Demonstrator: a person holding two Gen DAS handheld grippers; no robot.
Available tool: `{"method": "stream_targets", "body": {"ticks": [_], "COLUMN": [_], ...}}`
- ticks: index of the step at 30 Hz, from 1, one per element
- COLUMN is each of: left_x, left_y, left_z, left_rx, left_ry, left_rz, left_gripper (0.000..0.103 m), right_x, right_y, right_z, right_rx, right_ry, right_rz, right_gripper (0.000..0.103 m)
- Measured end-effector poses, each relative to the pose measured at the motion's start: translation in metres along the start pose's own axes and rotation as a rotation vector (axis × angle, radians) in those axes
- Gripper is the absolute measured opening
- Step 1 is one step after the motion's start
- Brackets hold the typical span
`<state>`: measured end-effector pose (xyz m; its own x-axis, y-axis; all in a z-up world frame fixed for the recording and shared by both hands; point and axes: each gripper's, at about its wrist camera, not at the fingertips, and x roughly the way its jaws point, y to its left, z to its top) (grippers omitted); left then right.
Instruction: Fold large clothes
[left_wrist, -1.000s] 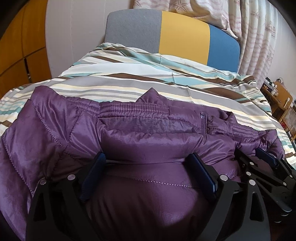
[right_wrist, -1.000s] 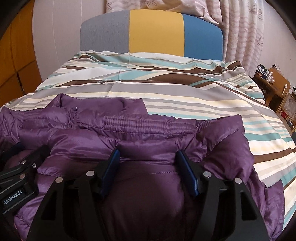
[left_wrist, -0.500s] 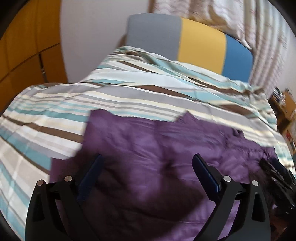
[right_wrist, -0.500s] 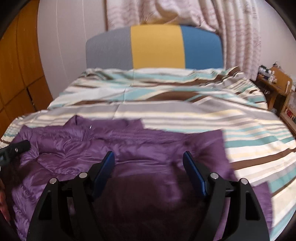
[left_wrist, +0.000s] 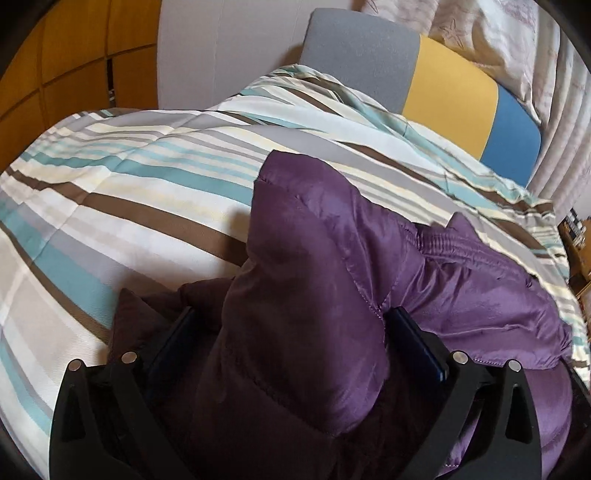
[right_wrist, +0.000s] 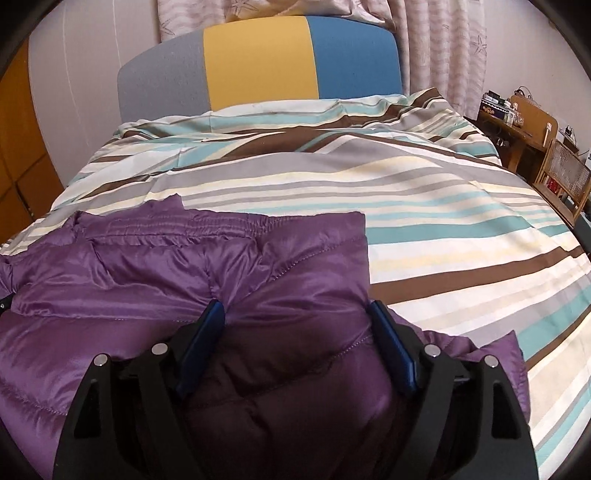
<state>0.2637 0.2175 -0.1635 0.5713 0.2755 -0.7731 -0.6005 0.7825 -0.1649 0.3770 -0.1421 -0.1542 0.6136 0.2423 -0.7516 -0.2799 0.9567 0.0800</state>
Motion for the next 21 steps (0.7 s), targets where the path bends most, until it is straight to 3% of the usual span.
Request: {"method": "stream_targets", "body": {"ticks": [7, 11, 15, 18, 21], "left_x": [-0.003, -0.034, -0.078, -0.09, -0.099], "left_y": [0.0, 0.005, 0.025, 0.048, 0.072], "left_z": [0.003, -0.008, -0.039, -0.055, -0.07], "left_rx": [-0.01, -0.007, -0.022, -0.062, -0.193], "left_ry": [0.006, -0.013, -0.088, -0.06, -0.042], "left_rz": [-0.009, 0.026, 0.031, 0.073, -0.006], "left_gripper": [0.1, 0.1, 0.1, 0.1, 0.1], "right_x": [0.002, 0.003, 0.002, -0.01, -0.031], "right_y": [0.0, 0.001, 0.002, 0.007, 0.017], "right_z": [-0.001, 0.0, 0.0, -0.001, -0.005], "right_rx": [0.003, 0.001, 0.001, -0.016, -0.056], "right_ry": [0.002, -0.001, -0.005, -0.07, -0.168], "right_rz": [-0.001, -0.005, -0.006, -0.051, -0.083], "right_gripper": [0.081, 0.082, 0.082, 0.083, 0.087]}}
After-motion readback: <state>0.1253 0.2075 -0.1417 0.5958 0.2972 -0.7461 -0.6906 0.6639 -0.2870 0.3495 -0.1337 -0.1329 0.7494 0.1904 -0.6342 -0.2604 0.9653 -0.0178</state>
